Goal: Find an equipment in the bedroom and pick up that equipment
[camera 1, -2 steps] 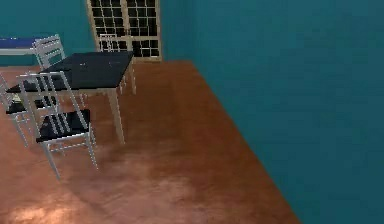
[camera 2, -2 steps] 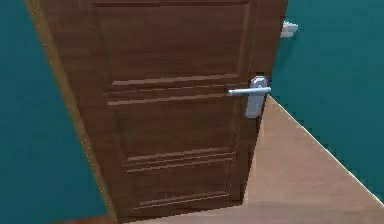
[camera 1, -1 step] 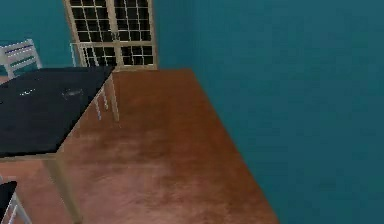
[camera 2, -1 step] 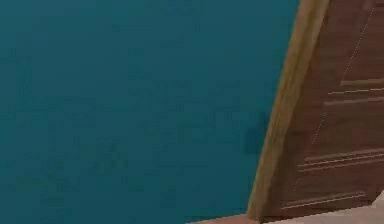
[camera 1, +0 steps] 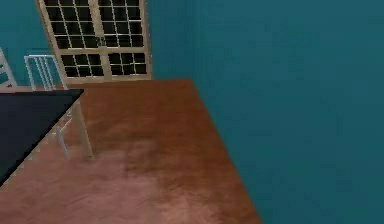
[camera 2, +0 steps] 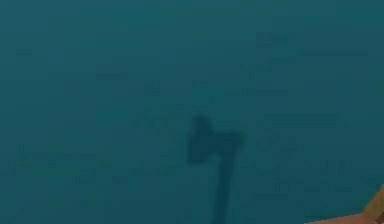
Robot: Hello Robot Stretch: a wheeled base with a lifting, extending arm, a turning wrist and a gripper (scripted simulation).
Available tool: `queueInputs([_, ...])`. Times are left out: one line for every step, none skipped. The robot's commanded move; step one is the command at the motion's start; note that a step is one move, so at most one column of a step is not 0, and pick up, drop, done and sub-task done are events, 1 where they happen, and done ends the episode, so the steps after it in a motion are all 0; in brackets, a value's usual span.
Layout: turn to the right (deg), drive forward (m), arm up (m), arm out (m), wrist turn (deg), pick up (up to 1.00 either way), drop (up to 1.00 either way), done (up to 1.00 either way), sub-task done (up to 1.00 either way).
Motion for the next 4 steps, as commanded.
queueInputs([-9.0,0.0,0.0,0.0,0.0,0.0,0.0,0.0,0.0])
queueInputs([0.0,1.0,0.0,0.0,0.0,0.0,0.0,0.0,0.0])
queueInputs([0.0,1.0,0.0,0.0,0.0,0.0,0.0,0.0,0.0])
queueInputs([-3.0,0.0,0.0,0.0,0.0,0.0,0.0,0.0,0.0])
